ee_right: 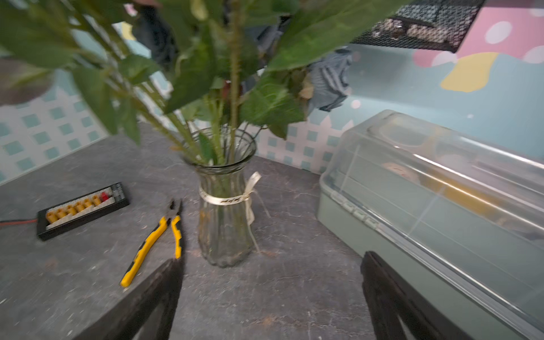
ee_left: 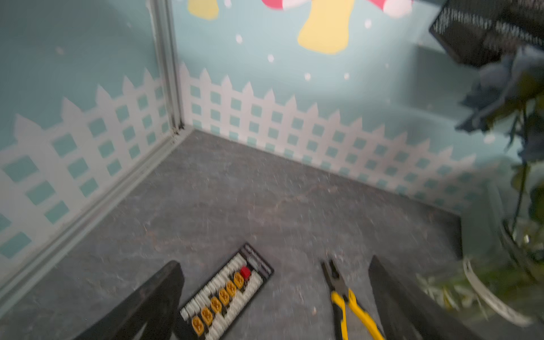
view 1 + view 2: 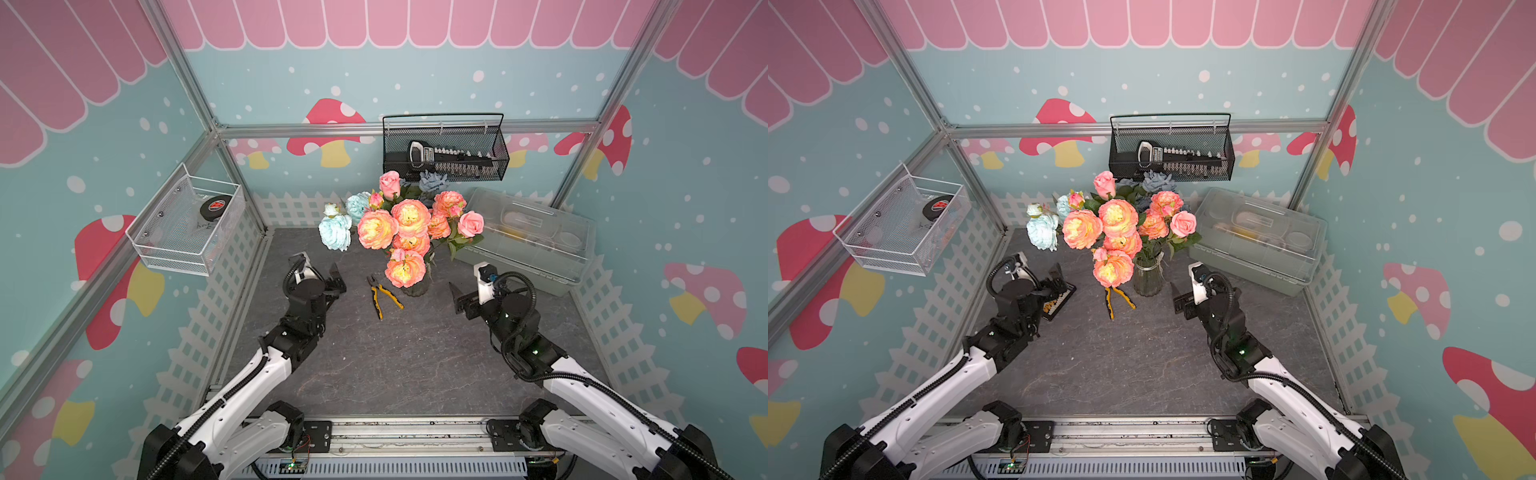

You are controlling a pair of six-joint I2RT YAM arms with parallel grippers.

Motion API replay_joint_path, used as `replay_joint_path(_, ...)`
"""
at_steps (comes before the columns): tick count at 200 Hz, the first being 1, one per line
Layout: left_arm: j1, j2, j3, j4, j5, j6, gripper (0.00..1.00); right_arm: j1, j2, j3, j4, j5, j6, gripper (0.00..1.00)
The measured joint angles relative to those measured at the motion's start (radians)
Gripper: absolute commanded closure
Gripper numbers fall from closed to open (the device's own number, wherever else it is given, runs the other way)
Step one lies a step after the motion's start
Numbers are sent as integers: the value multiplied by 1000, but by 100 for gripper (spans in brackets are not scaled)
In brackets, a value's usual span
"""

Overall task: Pick out pink flowers from the vase
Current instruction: Pick up the flower from the vase.

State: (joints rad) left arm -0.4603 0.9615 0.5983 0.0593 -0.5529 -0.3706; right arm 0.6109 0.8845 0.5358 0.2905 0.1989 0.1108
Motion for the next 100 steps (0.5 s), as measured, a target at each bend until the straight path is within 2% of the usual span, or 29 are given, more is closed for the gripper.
replay_joint_path(26, -67, -76, -169, 85, 37, -14, 1, 85, -32, -67, 19, -33, -27, 9)
replay_joint_path(56, -127, -114, -305, 274, 157, 16, 1, 148, -7, -99, 76, -40, -67, 10)
replay_joint_path(75, -182, -78, -363, 433, 259, 79, 1, 166, 22, -99, 112, -30, -91, 11)
replay_joint_path(100, -222, 62, -361, 616, 381, 159, 1, 168, 31, -99, 130, 14, -105, 10)
